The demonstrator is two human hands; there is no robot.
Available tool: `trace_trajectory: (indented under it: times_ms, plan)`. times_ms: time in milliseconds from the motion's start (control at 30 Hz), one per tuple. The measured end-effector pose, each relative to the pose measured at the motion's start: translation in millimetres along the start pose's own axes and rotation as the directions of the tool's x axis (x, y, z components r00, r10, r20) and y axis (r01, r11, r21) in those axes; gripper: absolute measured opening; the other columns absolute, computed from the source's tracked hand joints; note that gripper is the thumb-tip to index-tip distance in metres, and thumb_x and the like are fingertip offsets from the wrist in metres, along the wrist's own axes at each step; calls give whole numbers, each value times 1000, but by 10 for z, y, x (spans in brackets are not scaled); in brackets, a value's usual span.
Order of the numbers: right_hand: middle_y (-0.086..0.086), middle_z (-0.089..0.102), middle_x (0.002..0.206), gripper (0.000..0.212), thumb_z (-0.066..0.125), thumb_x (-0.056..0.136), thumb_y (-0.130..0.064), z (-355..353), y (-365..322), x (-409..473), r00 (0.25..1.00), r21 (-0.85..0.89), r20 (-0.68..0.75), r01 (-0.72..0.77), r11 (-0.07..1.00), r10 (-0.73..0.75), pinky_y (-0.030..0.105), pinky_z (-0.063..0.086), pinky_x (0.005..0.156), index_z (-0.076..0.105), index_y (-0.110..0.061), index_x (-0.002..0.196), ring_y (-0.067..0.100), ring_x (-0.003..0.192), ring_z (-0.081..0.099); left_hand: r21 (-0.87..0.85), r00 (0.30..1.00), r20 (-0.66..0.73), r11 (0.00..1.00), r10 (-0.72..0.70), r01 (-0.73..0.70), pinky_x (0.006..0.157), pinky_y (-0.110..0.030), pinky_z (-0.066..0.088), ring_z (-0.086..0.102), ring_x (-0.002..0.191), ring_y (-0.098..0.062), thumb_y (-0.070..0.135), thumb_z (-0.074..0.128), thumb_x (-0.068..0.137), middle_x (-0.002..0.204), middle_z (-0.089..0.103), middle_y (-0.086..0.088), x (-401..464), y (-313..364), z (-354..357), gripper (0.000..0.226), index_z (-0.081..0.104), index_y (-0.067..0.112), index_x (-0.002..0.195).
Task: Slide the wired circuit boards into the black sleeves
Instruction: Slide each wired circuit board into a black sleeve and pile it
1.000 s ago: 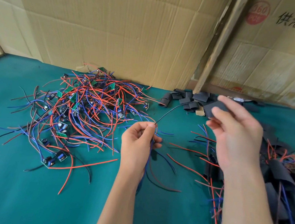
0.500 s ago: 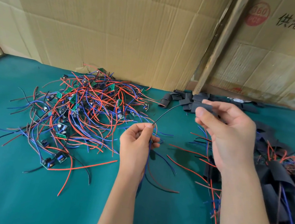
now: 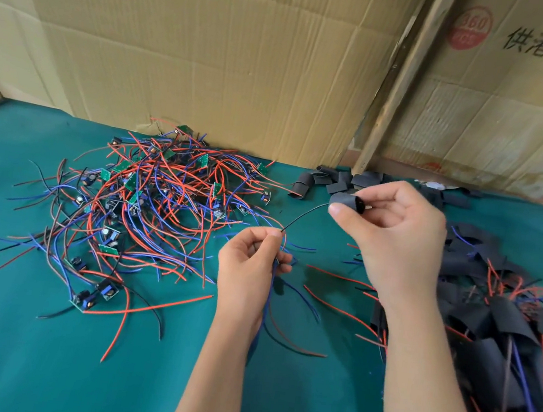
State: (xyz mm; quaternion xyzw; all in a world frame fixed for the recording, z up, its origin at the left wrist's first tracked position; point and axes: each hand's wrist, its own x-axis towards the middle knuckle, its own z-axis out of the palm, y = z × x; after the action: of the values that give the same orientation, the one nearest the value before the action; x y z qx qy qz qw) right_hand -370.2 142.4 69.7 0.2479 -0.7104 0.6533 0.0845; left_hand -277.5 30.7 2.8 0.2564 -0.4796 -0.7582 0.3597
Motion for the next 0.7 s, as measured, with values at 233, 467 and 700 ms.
trace_trajectory:
  times_ms: [233, 467, 700]
  plan:
    - [11, 78, 85, 23, 87, 70, 4, 149, 100, -119, 939, 140, 284, -241, 960, 194, 25, 51, 59, 69, -4, 81, 14, 63, 65, 78, 987, 152, 995, 57, -70, 55, -21, 49, 65, 64, -13, 10, 65, 96, 71, 66, -11, -55, 22, -11, 12, 72, 12, 86]
    - [13, 75, 72, 22, 82, 77, 4, 103, 129, -135, 903, 201, 340, -342, 918, 263, 23, 48, 51, 67, -11, 74, 15, 54, 60, 84, 972, 226, 994, 55, -76, 49, -22, 42, 64, 69, -24, 13, 65, 97, 69, 68, -11, -75, 50, -22, 14, 67, 21, 86]
    - [6, 70, 65, 22, 78, 80, 9, 0, 186, -72, 936, 313, 185, -345, 885, 299, 22, 46, 48, 67, -11, 77, 13, 50, 57, -81, 929, 357, 988, -97, 134, 70, -26, 57, 73, 81, -24, 5, 71, 80, 100, 76, -16, -66, 69, -75, 26, 65, 11, 105]
